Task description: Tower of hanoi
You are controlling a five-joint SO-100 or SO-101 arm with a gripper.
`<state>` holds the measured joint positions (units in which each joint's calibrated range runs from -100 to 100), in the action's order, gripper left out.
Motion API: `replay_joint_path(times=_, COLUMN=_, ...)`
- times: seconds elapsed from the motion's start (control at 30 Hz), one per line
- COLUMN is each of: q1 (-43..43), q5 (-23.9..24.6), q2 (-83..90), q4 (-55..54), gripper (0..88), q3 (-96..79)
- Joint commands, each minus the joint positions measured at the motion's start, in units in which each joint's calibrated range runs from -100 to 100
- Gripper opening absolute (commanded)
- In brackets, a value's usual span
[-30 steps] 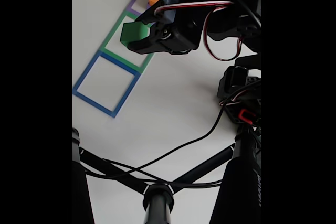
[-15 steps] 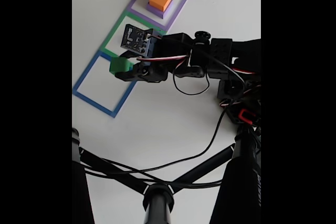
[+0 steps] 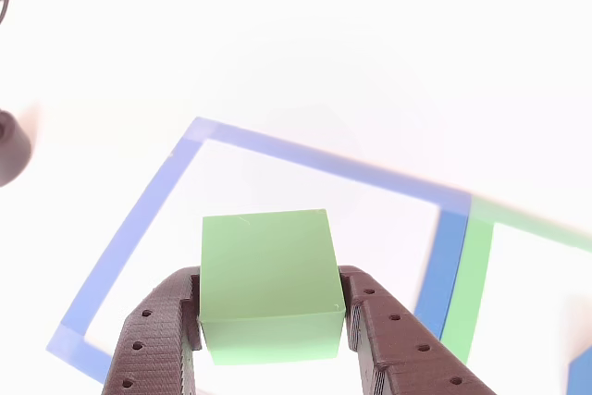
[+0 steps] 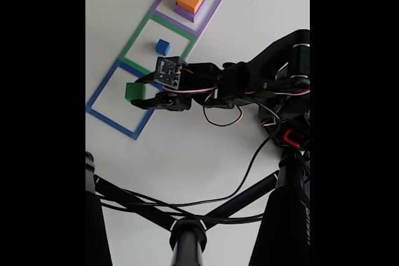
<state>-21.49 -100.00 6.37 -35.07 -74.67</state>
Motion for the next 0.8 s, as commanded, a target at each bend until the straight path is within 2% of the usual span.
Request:
replay_joint_path(times=0.0, q1=-0.27, q5=0.0, q2=-6.33, q4=-9.62, gripper=8.4, q3=1.76)
replay_joint_path(times=0.23, q1=0.21, q5=0.0, q2=-19.41, q4=-19.75, gripper=8.4, q3=6.86)
replay_joint_path(times=0.63, q1=1.07, q5=0.0, q2=-30.23, q4=-27.92, gripper=8.9, q3=10.86)
replay_joint_path(times=0.77, q1=1.55, q5=0.0, q2=-31.53, q4=-28.49, gripper=15.0, q3=10.86)
